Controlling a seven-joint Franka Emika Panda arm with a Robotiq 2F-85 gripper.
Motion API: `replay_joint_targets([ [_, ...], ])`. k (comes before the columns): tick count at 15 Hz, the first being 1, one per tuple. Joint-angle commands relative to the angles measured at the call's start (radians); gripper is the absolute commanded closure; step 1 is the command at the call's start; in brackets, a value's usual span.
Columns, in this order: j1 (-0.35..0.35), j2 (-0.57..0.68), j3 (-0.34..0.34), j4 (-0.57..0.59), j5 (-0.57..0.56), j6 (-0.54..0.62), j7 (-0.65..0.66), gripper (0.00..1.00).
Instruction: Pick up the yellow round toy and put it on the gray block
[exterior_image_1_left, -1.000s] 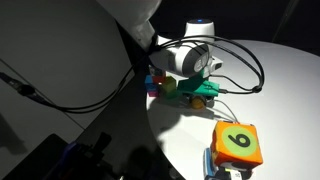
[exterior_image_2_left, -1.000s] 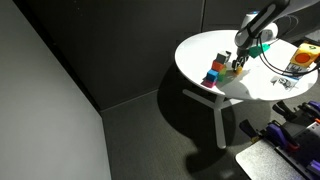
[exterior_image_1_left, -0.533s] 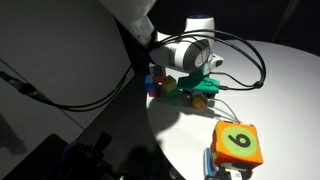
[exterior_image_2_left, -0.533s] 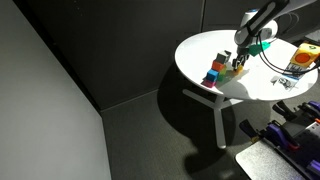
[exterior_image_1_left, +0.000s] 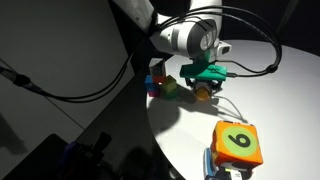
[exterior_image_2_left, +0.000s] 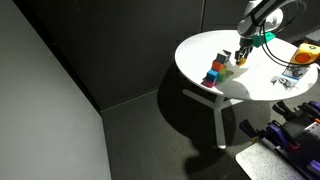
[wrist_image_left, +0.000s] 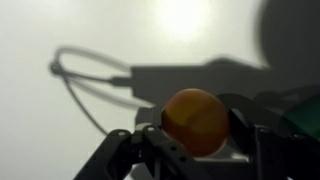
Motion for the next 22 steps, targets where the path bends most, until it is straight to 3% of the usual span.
replay_joint_targets([
  [1,0.002,-0.071,-0.004,-0.022,-0.034,-0.056,0.024,0.58],
  [9,0.022,-0.206,-0.002,-0.046,-0.051,-0.169,0.036,0.58],
  [22,0.063,-0.467,0.060,-0.183,-0.022,-0.237,0.000,0.58],
])
